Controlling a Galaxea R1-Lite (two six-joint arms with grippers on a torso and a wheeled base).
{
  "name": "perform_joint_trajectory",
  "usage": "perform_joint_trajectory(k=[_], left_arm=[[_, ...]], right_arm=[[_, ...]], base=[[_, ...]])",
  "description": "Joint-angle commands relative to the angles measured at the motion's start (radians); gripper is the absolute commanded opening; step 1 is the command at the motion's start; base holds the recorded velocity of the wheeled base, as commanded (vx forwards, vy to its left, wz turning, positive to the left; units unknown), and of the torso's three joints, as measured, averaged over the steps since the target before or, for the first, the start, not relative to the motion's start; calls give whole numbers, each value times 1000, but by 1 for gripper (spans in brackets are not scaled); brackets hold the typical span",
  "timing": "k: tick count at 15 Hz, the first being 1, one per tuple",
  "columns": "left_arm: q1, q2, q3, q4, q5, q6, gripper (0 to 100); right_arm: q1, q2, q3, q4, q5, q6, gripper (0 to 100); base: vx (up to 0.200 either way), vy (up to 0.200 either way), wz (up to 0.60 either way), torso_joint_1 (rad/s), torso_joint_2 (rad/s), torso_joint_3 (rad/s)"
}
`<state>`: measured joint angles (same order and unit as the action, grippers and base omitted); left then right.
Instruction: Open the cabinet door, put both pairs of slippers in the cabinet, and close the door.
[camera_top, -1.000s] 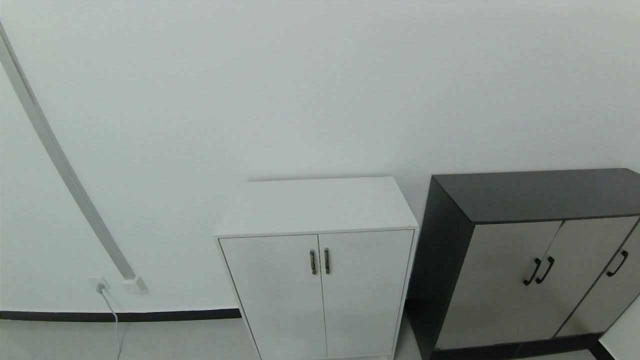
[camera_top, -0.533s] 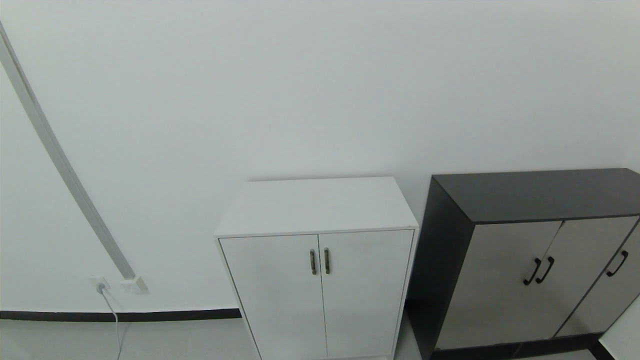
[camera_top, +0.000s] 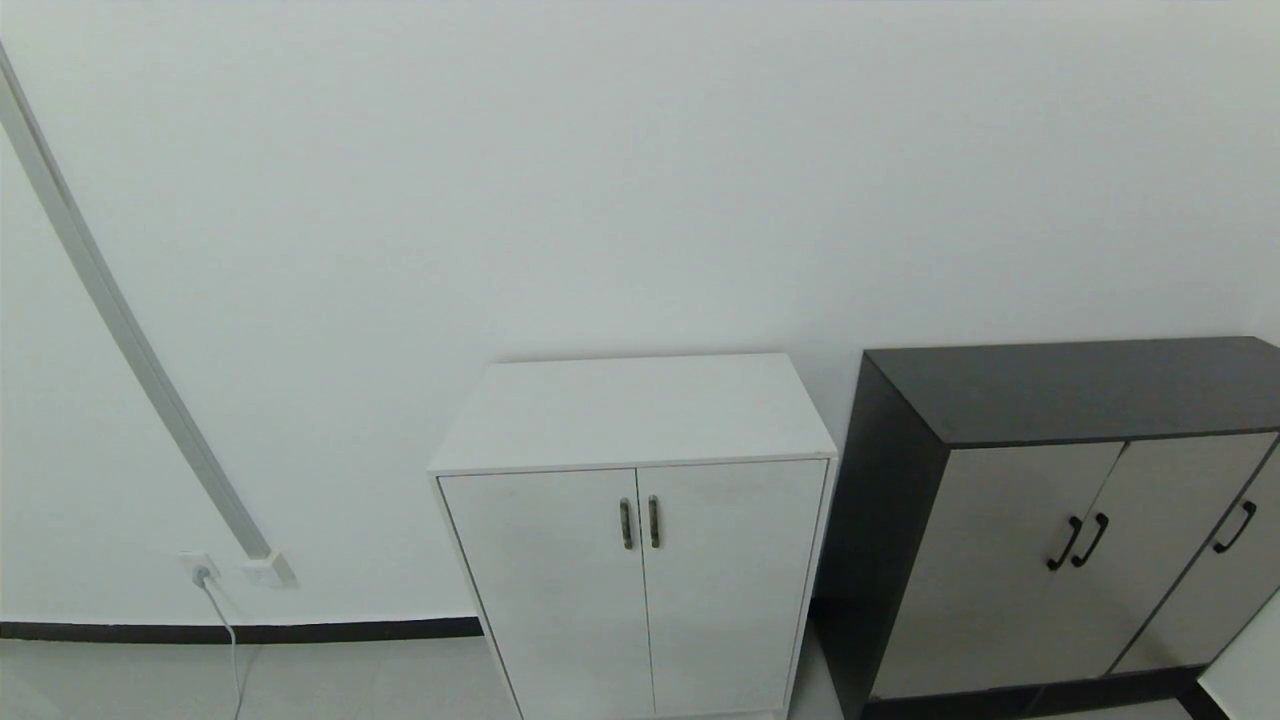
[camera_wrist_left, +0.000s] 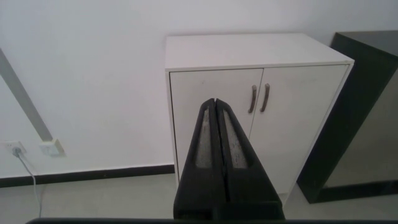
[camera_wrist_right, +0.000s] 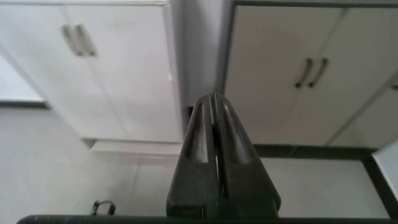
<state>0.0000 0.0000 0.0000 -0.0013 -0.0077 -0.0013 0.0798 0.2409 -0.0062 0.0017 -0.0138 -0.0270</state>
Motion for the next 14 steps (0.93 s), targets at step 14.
perform_joint_trajectory(k=[14], left_arm=[[0, 0, 0, 0, 0, 0, 0]], right_arm=[[-77, -239, 3, -3, -2, 42, 0]], base=[[0, 0, 0, 0, 0, 0]])
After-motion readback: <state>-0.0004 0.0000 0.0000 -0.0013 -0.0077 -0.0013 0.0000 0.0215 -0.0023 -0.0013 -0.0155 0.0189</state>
